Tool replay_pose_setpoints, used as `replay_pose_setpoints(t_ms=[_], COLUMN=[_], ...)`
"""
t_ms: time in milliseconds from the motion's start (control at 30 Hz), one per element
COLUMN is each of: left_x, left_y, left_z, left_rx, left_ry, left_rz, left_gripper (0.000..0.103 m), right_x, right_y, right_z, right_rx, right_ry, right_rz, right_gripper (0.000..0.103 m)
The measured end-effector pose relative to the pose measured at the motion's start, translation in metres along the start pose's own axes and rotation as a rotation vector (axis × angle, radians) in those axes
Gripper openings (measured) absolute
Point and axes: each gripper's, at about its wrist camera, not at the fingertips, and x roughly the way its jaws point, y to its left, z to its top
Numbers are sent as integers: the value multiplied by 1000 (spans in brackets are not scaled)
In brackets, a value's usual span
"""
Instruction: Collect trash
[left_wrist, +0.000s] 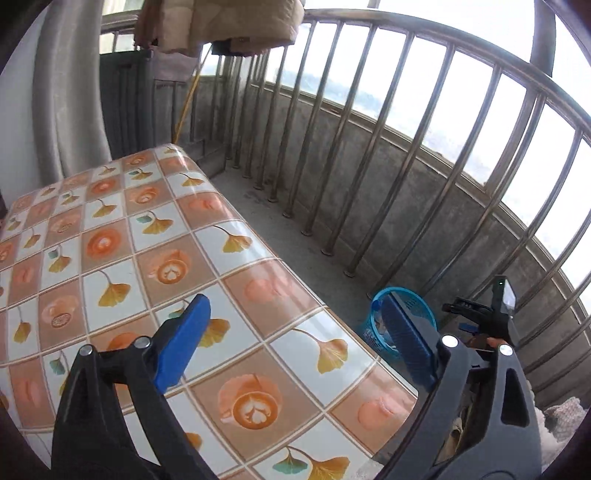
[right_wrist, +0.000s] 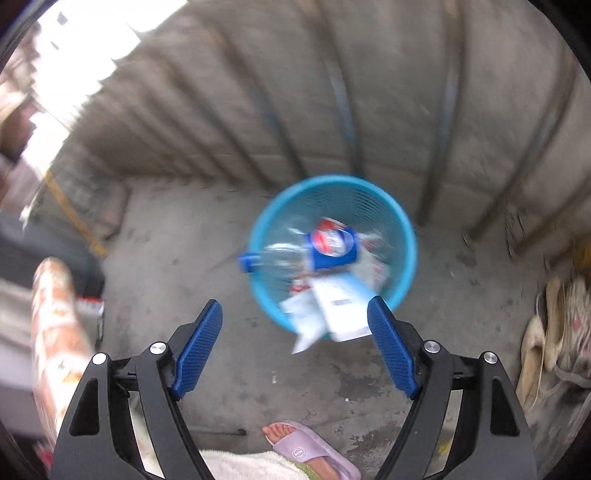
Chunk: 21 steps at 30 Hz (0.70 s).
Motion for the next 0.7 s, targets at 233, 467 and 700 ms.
replay_pose_setpoints(t_ms=[233, 467, 700], left_x=[-52, -83, -75], left_y=[19, 31, 41], left_z=[-23, -51, -63], left_rx=[-87, -143, -199], left_ry=[-61, -120, -13], left_rz=[187, 448, 518], left_gripper=[94, 94, 94], right_x=[-111, -187, -205], right_y=[117, 193, 226], right_z=[-39, -114, -173], right_rx=[-354, -662, -767], right_ry=[-199, -320, -251], right_rz=[243, 382, 429], right_gripper=[97, 97, 97])
